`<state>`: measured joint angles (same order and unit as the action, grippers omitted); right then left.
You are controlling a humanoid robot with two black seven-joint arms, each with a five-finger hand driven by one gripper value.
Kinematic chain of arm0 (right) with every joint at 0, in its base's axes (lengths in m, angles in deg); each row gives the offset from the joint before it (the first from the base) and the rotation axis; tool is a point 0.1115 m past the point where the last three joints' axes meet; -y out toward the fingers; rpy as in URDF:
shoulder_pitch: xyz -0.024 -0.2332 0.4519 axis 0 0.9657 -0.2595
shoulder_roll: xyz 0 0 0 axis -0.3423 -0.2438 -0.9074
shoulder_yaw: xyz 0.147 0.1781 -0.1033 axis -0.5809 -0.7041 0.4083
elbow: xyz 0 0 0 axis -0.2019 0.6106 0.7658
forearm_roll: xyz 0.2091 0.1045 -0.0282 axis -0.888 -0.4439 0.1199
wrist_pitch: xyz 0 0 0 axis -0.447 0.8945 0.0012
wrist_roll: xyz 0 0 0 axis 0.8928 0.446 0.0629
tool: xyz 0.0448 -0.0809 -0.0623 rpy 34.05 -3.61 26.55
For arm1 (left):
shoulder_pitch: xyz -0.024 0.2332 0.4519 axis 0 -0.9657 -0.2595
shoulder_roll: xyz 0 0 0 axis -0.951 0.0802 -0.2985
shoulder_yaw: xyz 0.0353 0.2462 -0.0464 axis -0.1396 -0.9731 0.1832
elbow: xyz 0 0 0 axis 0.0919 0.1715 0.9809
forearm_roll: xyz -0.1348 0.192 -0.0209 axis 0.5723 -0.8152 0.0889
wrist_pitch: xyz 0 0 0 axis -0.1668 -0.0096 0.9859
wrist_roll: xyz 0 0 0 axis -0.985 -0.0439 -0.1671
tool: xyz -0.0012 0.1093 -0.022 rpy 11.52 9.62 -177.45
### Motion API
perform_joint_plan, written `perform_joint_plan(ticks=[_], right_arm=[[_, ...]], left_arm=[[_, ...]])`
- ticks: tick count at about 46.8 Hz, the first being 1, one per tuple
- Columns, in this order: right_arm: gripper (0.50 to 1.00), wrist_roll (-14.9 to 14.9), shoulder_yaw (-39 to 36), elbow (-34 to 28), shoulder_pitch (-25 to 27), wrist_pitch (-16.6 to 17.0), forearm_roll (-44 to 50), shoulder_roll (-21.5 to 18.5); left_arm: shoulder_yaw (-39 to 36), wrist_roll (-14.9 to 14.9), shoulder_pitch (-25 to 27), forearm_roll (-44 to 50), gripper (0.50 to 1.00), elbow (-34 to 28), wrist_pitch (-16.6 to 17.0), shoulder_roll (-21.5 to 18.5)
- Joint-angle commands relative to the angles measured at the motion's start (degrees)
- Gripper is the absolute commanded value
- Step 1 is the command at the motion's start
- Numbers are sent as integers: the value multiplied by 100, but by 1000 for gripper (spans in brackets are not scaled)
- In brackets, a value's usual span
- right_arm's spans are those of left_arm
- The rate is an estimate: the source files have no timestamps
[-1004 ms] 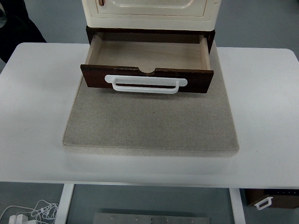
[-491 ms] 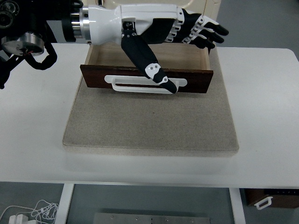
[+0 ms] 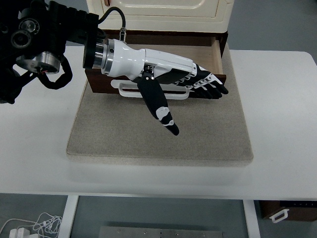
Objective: Close the drawer under the combination cabinet
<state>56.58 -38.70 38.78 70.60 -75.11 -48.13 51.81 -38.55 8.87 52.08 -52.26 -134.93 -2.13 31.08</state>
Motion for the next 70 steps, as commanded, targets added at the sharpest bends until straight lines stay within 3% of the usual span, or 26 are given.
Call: perform_joint_plan(ticks=[1, 27, 53, 59, 70], right_arm=[[952, -3, 0, 0, 0, 0, -8, 0], [952, 6, 0, 0, 0, 0, 1, 0], [952, 6, 0, 0, 0, 0, 1, 0], [952, -3, 0, 0, 0, 0, 1, 0], [952, 6, 0, 0, 0, 0, 1, 0]], left_arm=[[-245, 128, -4, -1, 1000, -102, 1, 0], [-922, 1447, 14, -1, 1000, 20, 1, 9], [-913, 1449, 146, -124, 1000, 662, 1, 26], [-904, 1449, 181, -273, 1000, 925, 1, 290], [-852, 1449, 207, -370, 1000, 1269, 1, 422]])
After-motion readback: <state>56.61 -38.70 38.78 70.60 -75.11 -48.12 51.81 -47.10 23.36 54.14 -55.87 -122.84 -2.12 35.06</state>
